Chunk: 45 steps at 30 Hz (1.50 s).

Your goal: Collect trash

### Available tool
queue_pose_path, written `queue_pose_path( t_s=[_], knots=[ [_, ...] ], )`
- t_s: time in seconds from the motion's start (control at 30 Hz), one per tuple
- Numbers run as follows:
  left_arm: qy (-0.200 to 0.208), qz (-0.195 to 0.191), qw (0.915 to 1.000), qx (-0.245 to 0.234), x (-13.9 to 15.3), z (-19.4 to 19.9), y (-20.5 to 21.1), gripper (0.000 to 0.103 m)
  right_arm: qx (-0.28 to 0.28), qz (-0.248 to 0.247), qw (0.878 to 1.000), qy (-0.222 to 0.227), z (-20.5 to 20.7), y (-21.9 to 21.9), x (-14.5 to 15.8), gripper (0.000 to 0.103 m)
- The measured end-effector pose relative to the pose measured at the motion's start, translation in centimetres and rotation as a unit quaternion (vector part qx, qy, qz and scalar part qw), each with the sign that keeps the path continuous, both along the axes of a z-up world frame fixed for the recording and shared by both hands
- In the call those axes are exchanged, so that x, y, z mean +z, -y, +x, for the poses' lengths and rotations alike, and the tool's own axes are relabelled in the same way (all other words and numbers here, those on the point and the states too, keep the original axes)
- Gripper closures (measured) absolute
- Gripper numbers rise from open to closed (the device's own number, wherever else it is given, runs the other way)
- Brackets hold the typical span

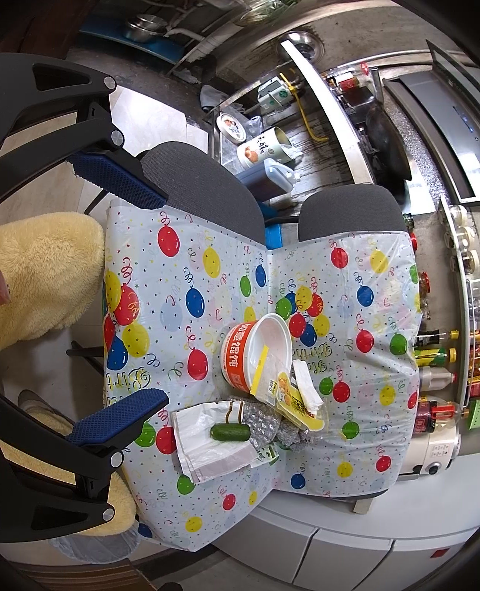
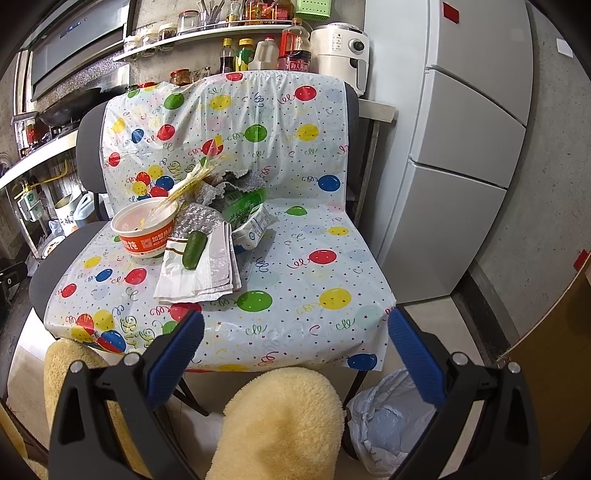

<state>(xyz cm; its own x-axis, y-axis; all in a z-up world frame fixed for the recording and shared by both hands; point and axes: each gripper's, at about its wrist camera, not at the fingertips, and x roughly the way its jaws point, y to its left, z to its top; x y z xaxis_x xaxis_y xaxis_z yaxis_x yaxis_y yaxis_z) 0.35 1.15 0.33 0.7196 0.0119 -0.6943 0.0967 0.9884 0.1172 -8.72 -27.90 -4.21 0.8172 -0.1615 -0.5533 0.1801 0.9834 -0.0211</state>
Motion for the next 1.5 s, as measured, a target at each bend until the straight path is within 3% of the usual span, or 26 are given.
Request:
queue_pose_path(
  t_s=[0.33, 0.53, 0.63, 0.8, 1.03, 1.2, 1.33, 1.5],
  knots=[
    [-0.015, -0.002, 0.9999, 0.003, -1.3, 1.1, -0.1, 0.006, 0.031, 0.000, 0.999, -0.009, 2.0, -1.5, -1.1, 0.006],
    [-0.038, -0.016, 0.9992, -0.004, -3.5, 3.0, 0.2, 0.008, 0.061, 0.013, 0.998, -0.012, 5.2, -2.5, -2.2, 0.006],
    [-0.040, -0.015, 0.9989, -0.019, -4.7, 3.9, 0.6, 0.008, 0.080, 0.030, 0.996, 0.016, 6.5, -2.5, -2.8, 0.006],
    [-0.027, -0.006, 0.9993, -0.024, -6.2, 5.1, 1.0, 0.008, 0.081, 0.020, 0.996, -0.008, 9.5, -3.0, -4.3, 0.006],
    [-0.046, 0.002, 0.9989, -0.004, -7.8, 7.7, 1.0, 0.008, 0.116, 0.043, 0.992, -0.024, 13.4, -5.0, -5.4, 0.006],
    [-0.063, -0.004, 0.9979, 0.016, -9.3, 10.3, 0.2, 0.008, 0.131, 0.019, 0.991, -0.030, 17.0, -7.8, -5.8, 0.026],
    [-0.068, -0.007, 0.9974, 0.021, -9.9, 11.9, -0.5, 0.008, 0.125, 0.016, 0.991, -0.036, 20.0, -9.2, -6.5, 0.053],
    [-0.080, -0.023, 0.9960, 0.030, -10.6, 13.4, -1.8, 0.008, 0.108, 0.027, 0.992, -0.052, 23.1, -9.9, -7.7, 0.060]
  ],
)
